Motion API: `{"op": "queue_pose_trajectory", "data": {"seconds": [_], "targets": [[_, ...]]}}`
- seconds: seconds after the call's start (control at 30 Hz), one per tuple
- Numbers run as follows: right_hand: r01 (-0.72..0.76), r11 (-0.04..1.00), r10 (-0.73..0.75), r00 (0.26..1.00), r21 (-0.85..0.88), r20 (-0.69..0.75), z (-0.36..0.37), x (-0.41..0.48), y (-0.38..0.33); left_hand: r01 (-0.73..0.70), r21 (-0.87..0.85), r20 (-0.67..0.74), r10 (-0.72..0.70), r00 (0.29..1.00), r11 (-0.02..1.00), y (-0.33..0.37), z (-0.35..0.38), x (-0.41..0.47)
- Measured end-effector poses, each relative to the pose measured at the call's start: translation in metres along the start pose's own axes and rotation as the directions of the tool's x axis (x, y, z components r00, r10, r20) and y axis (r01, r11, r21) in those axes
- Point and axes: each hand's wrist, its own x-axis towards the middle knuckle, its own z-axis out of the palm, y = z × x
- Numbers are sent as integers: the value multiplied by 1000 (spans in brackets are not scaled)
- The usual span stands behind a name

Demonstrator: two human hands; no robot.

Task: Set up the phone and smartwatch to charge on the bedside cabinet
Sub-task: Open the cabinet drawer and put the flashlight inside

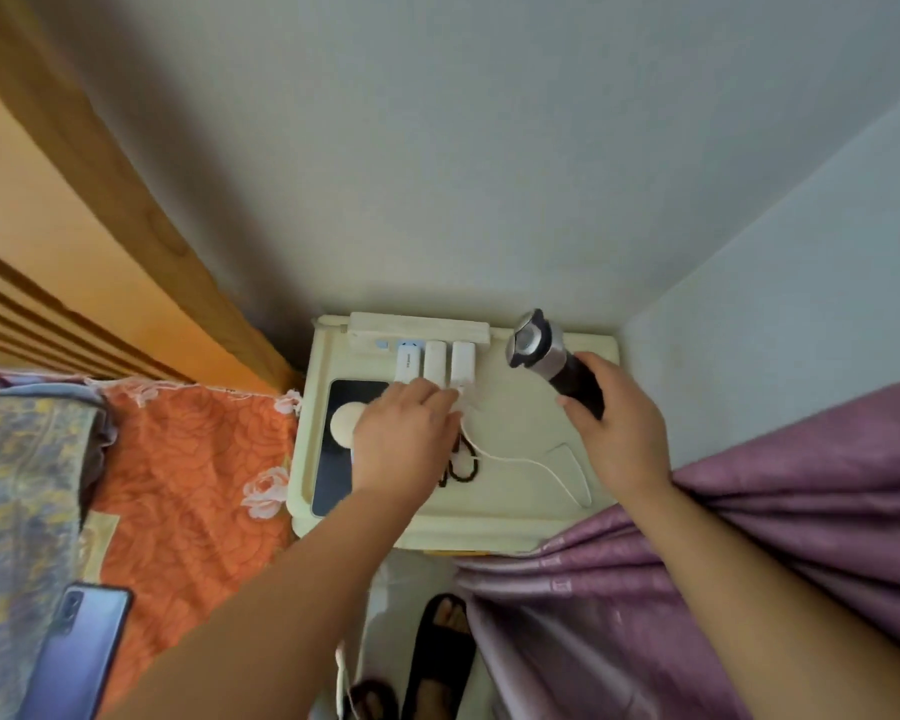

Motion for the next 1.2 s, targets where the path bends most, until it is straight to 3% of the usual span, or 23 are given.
{"op": "queue_pose_trajectory", "data": {"seconds": [0.13,0.23,0.37,0.47,0.8,0.87,1.1,1.17,1.2], "targets": [[-14,997,13,1000,75,21,0,-44,-12,-18,49,-125,24,992,999,-28,-22,-41],[-26,989,21,999,145,38,9,-85,-21,-59,53,-138,66,988,997,-31,-22,-83],[-62,980,46,995,188,88,26,-142,-18,-91,20,-54,92,994,996,-19,-6,-140],[-36,991,21,993,126,120,40,-174,-2,-57,1,50,57,997,998,-7,15,-167],[33,996,-43,992,78,120,90,-199,39,-40,164,293,-10,956,986,13,120,-198],[33,997,-40,995,76,96,101,-197,47,-75,185,278,21,960,980,5,135,-198],[10,993,-10,1000,117,-1,112,-192,64,-220,248,33,219,975,943,-5,165,-187],[7,993,-7,1000,121,1,111,-195,68,-160,189,16,159,987,969,1,165,-186],[2,992,-2,1000,129,1,110,-197,69,-41,110,34,37,999,993,5,162,-187]]}}
